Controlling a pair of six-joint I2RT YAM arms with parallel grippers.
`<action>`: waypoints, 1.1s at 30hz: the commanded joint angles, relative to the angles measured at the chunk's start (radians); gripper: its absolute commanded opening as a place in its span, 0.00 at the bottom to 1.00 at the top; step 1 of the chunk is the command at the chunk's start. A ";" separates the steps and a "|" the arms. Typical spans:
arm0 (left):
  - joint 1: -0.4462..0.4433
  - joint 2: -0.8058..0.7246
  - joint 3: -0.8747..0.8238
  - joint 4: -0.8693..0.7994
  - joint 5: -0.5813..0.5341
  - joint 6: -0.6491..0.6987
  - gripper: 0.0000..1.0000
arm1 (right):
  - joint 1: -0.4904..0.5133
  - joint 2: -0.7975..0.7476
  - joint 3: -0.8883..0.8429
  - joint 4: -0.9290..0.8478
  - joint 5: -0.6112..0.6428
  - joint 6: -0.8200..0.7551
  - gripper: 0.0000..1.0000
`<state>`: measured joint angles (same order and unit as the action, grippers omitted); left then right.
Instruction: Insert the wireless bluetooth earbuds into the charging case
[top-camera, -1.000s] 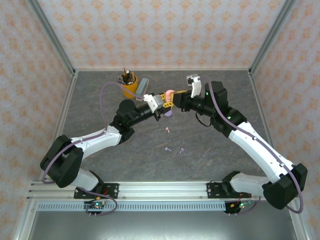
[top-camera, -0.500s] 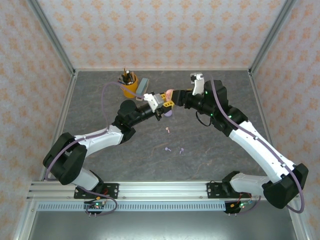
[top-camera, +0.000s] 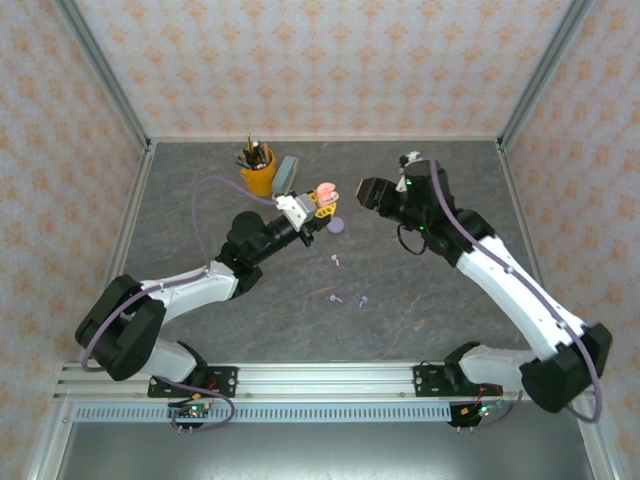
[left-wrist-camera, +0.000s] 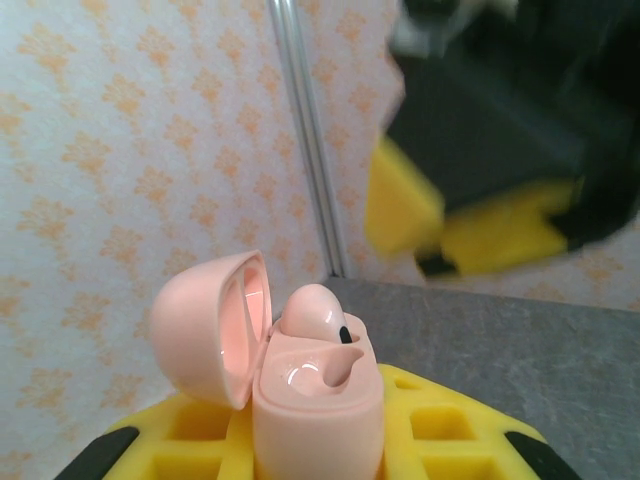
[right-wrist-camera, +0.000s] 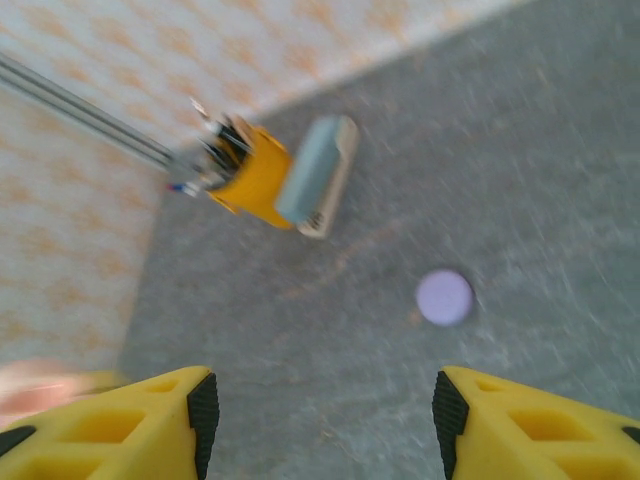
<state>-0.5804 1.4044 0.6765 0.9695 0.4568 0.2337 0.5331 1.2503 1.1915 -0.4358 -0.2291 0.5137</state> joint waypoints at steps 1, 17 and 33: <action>0.025 -0.058 -0.031 0.045 -0.056 0.011 0.00 | -0.003 0.138 -0.006 -0.105 -0.020 0.033 0.60; 0.108 -0.215 -0.161 0.048 -0.096 -0.021 0.00 | 0.113 0.675 0.255 -0.284 -0.021 -0.167 0.54; 0.116 -0.228 -0.173 0.051 -0.093 -0.023 0.00 | 0.177 0.818 0.364 -0.408 0.104 -0.197 0.47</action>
<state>-0.4747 1.1915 0.5129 0.9768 0.3794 0.2245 0.7048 2.0590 1.5303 -0.8028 -0.1661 0.3344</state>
